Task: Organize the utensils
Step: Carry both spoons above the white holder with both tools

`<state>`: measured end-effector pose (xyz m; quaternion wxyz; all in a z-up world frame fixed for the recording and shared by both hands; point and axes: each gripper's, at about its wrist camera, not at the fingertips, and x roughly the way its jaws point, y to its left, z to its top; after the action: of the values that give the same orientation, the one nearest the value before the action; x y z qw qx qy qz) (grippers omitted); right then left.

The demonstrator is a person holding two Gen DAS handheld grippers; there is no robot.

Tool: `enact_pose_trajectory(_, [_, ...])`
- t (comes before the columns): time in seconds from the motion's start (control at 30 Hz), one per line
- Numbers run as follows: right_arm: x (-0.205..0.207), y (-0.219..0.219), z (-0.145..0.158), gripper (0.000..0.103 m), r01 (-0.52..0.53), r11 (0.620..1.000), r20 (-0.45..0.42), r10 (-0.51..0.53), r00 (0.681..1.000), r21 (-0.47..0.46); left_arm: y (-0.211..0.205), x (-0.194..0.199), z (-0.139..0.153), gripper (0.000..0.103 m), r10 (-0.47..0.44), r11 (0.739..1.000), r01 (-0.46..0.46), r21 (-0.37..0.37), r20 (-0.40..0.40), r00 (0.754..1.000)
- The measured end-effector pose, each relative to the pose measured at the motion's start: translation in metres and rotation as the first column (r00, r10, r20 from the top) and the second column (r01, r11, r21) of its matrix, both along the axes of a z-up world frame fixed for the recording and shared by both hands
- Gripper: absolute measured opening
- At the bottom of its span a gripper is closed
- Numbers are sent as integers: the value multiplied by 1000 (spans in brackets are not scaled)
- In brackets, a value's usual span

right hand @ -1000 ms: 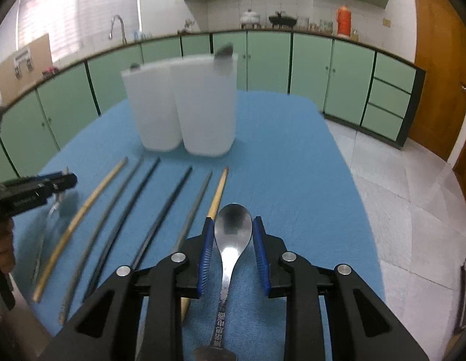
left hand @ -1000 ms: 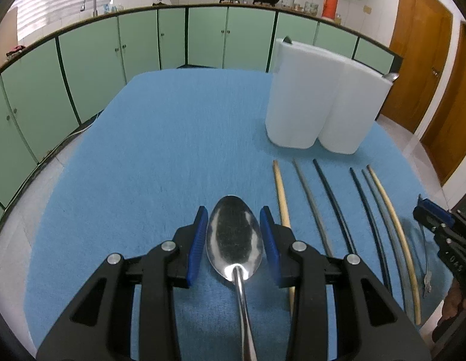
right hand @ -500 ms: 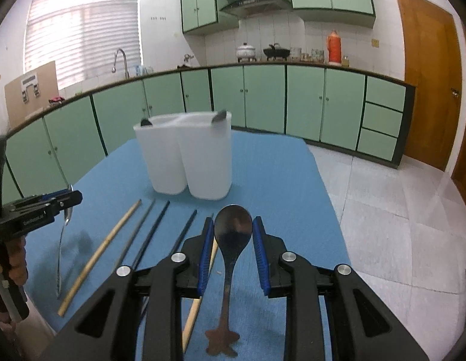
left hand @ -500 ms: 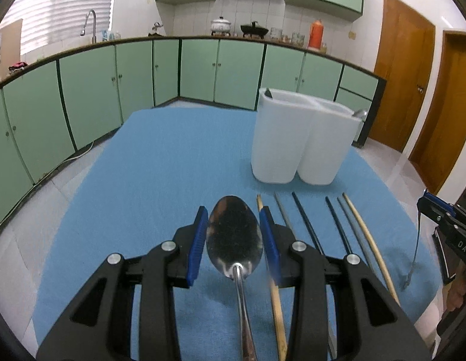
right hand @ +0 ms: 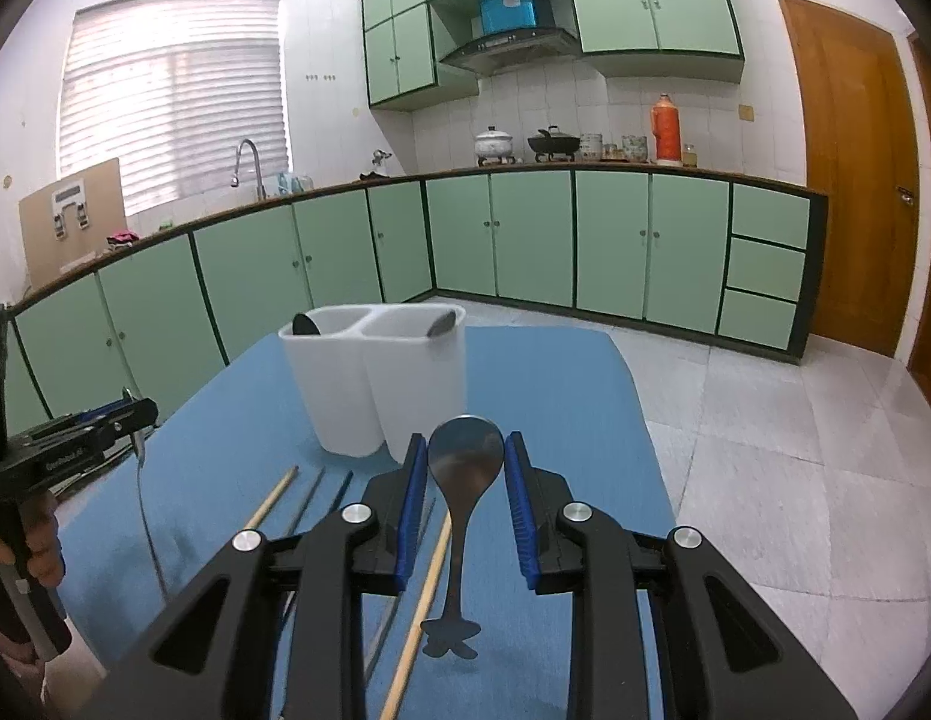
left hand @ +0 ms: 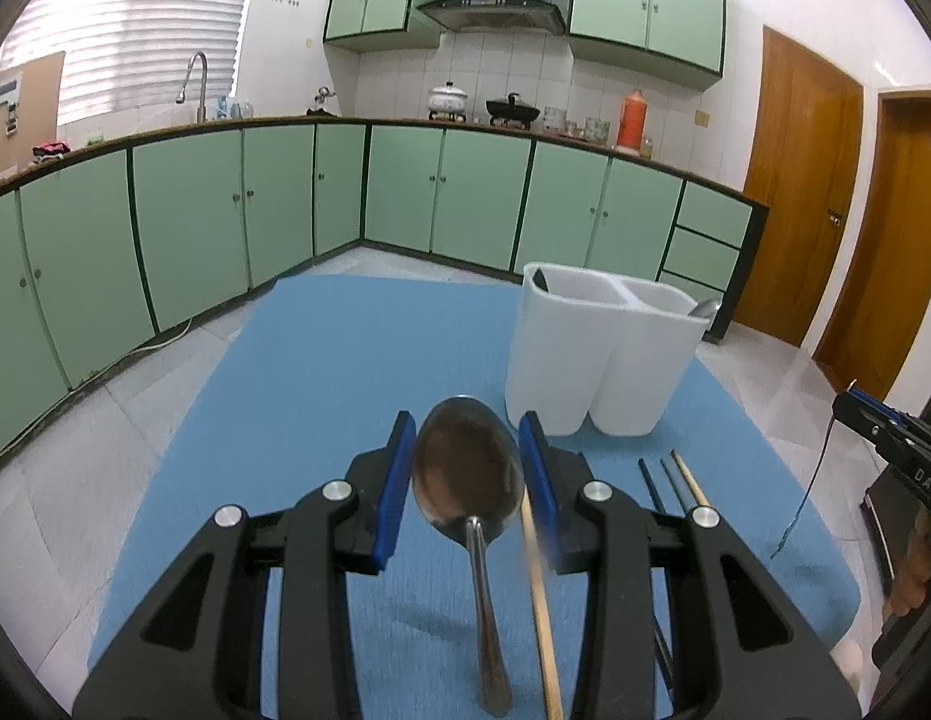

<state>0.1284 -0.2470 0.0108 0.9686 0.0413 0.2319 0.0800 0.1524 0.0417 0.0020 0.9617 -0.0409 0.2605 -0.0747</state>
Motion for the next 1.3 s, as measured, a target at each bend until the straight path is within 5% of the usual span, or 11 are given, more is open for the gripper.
enact_pose_trajectory(0.4, [4, 5, 15, 26, -21, 1000, 35, 21, 999, -1, 0, -2, 11, 34, 5, 1000, -4, -13, 46, 999])
enact_pose_trajectory(0.7, [23, 13, 58, 26, -50, 999, 113, 51, 992, -11, -7, 12, 57, 34, -4, 1000, 7, -22, 156, 988])
enact_pose_trajectory(1.0, [68, 24, 108, 26, -68, 998, 212, 65, 975, 4, -38, 57, 118, 34, -28, 998, 44, -47, 301, 953])
enact_pose_trajectory(1.3, [137, 31, 108, 26, -47, 998, 232, 39, 972, 29, -77, 127, 127, 34, -40, 996, 70, -62, 388, 921])
